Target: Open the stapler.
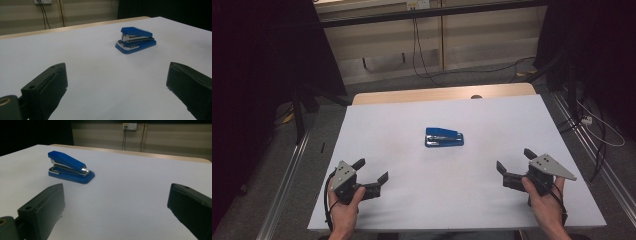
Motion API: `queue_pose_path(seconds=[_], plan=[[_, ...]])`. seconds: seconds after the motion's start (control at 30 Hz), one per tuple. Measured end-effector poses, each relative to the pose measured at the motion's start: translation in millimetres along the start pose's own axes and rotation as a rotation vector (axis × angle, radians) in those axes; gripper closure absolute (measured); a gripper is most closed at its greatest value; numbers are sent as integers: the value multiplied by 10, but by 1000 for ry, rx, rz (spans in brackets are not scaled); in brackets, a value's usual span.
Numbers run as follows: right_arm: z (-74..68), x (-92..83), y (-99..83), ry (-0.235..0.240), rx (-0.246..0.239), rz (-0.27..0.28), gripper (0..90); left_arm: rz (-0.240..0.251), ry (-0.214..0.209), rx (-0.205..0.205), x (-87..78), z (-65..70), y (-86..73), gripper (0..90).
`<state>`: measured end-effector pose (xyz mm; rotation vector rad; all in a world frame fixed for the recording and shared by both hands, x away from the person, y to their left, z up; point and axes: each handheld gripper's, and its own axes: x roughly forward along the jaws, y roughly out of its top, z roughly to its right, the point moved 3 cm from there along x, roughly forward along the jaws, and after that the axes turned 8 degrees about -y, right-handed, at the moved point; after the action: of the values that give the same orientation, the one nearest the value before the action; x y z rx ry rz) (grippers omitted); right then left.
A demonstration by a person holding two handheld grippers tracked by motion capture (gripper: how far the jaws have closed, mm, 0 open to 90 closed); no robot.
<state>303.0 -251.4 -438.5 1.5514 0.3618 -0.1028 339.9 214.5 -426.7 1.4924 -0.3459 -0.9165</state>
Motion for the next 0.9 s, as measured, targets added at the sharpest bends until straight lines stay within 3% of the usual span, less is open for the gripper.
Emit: queue_pose_path(seconds=[0.23,0.47,0.53,0.67,0.77,0.9], plan=[[-37,18,2,22,-9,-9,9,-11,7,8,22,-25,1,36],[-120,56,10,59,-27,-13,9,-20,6,-18,100,-50,1,36],[-129,69,6,70,-21,-23,9,-34,9,14,103,-30,-5,36],[-139,91,-16,83,-14,-45,8,-35,-24,24,112,-6,1,36],[-146,108,-29,93,-11,-57,9,-50,-34,-2,142,-27,-16,42],[-159,116,-20,88,-17,-53,9,-63,-39,2,136,-25,-21,57]])
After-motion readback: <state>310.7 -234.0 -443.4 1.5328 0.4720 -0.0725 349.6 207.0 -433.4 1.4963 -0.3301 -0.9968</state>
